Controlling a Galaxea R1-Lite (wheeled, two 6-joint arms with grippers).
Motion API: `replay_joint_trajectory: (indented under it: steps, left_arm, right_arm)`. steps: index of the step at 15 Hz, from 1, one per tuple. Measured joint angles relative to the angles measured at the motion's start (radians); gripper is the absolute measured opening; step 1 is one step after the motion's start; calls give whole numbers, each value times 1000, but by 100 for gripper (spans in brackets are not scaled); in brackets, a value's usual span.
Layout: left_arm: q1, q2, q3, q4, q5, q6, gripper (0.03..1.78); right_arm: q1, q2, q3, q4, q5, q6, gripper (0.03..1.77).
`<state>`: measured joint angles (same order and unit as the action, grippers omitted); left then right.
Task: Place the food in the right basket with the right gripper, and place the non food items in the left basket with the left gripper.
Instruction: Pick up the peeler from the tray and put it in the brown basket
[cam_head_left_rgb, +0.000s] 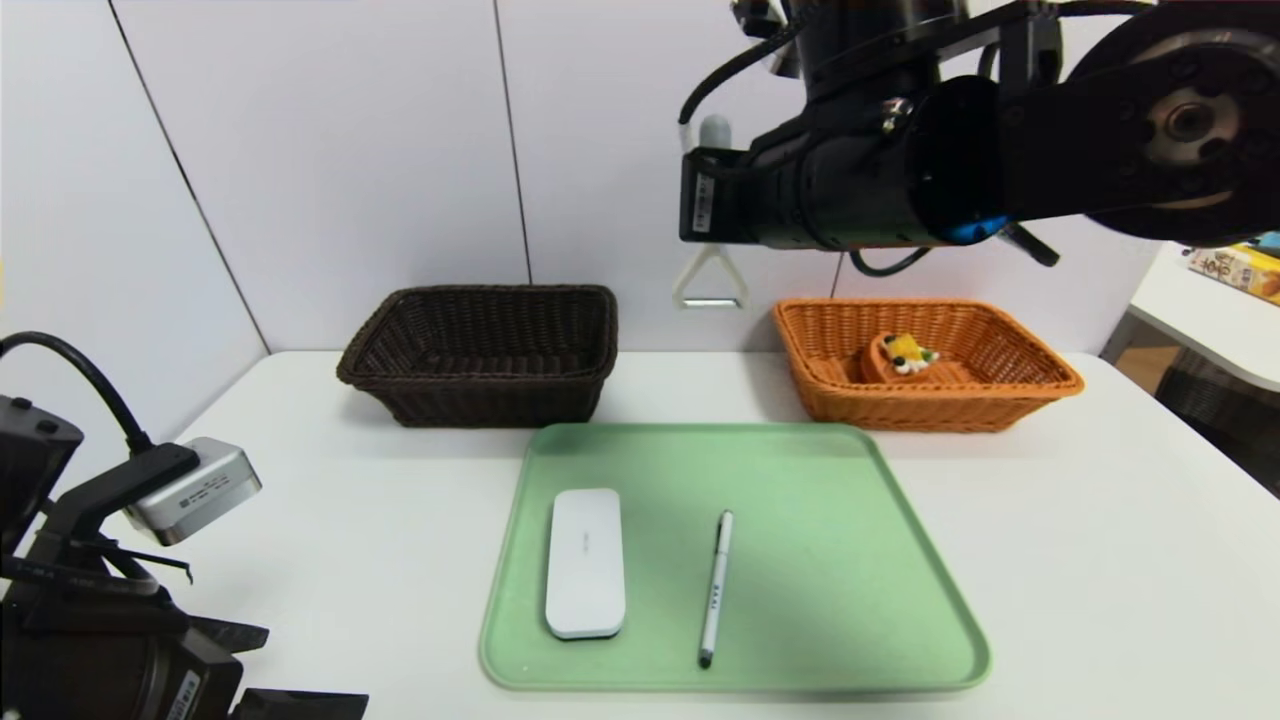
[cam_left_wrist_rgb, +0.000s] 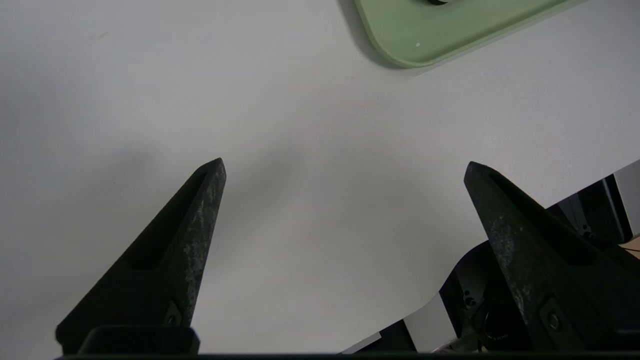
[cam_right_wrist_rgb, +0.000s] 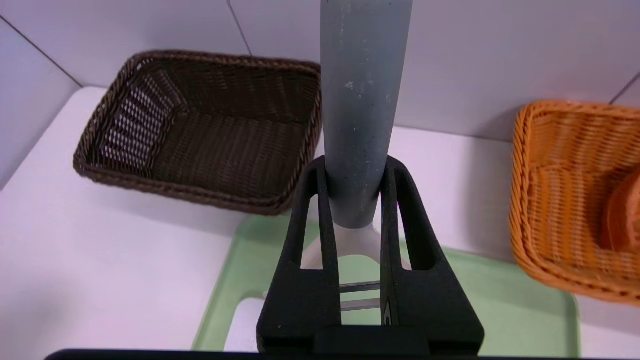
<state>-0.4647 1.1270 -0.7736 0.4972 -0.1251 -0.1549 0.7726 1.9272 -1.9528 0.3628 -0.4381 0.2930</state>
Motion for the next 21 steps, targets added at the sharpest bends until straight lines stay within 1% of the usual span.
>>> replay_joint_trajectory:
  steps: [3,5,9,14,15,21]
  left_arm:
    - [0,1,3,0,0,0,169]
    - [0,3,3,0,0,0,169]
    - [1,6,19,-34,0,0,169]
    - [0,7,29,-36,0,0,169]
    - [0,8,29,-39,0,0,169]
    - [0,10,32,-57,-1,1,169]
  right_arm:
    - [9,54,0,-98,-7,-45,25]
    - [10,97,0,-170,-9,-103,25]
    - [4,199,0,-380,-24,-229,25]
    - [10,281,-7,-558,-13,-367,25]
    - [20,291,-8,-567,-10,-379,25]
    - [66,335,-8,-610,15,-386,25]
